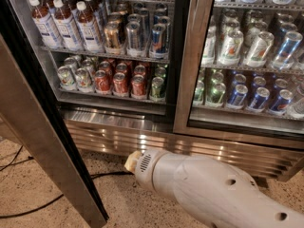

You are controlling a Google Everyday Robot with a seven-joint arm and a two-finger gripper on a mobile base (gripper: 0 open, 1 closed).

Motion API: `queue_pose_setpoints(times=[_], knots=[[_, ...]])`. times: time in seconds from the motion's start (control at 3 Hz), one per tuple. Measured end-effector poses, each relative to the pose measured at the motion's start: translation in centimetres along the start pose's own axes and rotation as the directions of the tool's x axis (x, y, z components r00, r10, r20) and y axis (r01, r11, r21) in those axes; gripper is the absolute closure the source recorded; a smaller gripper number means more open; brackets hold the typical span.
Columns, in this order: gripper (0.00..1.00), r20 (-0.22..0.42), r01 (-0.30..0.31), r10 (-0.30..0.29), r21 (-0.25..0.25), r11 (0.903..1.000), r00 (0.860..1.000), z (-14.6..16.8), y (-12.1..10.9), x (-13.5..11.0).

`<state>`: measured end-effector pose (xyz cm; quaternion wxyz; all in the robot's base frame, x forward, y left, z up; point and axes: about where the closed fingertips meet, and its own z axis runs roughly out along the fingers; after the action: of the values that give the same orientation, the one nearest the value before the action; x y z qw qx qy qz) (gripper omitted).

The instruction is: Open left fridge door

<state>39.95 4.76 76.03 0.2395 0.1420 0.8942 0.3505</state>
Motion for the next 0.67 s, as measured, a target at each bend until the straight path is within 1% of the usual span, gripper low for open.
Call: queue_pose_setpoints(times=[0.33, 0.67], knots=[[1.0, -0.068, -0.031, 0.029, -0.024, 0.9992, 0.997, 1.4, 1.2, 1.9], [1.0, -0.081, -0.034, 0.024, -0.122, 0.9919, 0.996, 0.6, 5.6, 1.4]])
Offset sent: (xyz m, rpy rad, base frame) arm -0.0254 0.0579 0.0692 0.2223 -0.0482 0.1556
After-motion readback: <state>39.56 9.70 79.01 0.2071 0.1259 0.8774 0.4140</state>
